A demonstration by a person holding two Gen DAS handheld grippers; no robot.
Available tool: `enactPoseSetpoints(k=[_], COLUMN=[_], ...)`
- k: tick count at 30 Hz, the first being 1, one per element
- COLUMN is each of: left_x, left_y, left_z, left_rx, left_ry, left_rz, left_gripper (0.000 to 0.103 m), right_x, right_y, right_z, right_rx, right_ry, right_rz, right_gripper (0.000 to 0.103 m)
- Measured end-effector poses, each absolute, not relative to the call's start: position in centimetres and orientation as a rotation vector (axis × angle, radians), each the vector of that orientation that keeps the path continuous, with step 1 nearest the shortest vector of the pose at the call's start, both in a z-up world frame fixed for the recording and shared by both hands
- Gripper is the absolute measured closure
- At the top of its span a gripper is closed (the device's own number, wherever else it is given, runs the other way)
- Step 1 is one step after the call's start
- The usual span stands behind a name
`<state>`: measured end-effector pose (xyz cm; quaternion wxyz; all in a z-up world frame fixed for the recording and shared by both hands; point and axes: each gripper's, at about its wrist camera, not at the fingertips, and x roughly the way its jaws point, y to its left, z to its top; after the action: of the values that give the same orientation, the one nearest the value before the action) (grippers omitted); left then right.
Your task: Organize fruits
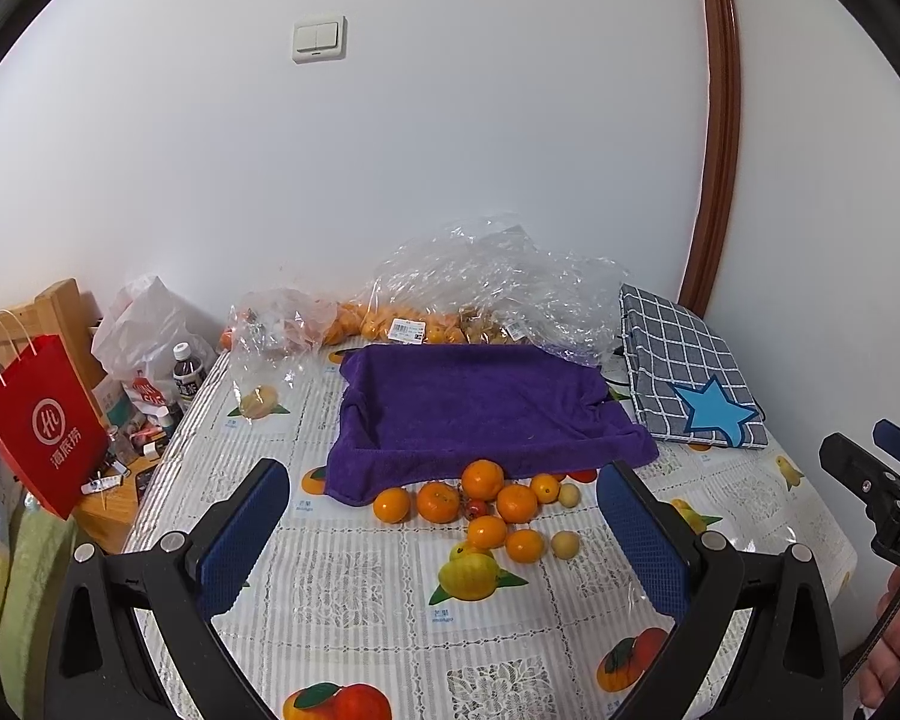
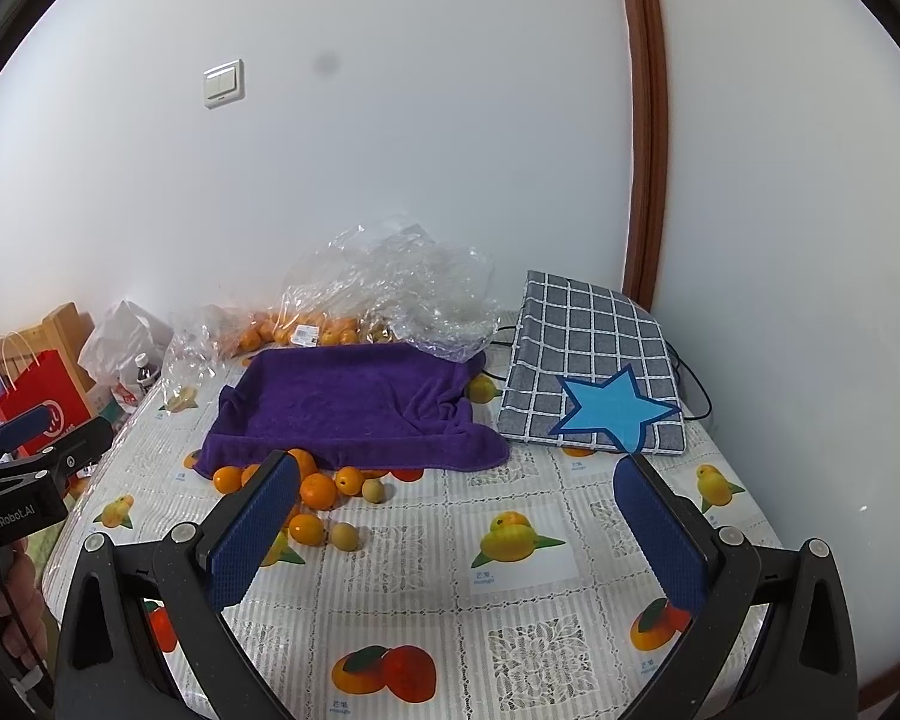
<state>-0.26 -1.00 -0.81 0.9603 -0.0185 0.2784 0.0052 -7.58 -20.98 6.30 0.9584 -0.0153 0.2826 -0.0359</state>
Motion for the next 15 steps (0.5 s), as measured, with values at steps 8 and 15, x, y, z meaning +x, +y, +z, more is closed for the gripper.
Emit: enactPoseSetpoints(k=[8,15], left_x=[-0.28,-0.30], left_y=[-0.56,-0.45], left_z=[-0.91,-1.02], left_rx=[-0.039,-0.034], left_ry=[0.575,0.576], left_rz=[0.012,0.017], left_gripper=[0.000,0.000], right_x=[-7.59,-7.61], right_y=[-20.87,-20.82], right_z=[6.24,6.09], right_rx=[-0.035,-0.040], right_ry=[0.573,0.576], right_rz=[-0.071,-0.068], right_gripper=[0.000,0.000])
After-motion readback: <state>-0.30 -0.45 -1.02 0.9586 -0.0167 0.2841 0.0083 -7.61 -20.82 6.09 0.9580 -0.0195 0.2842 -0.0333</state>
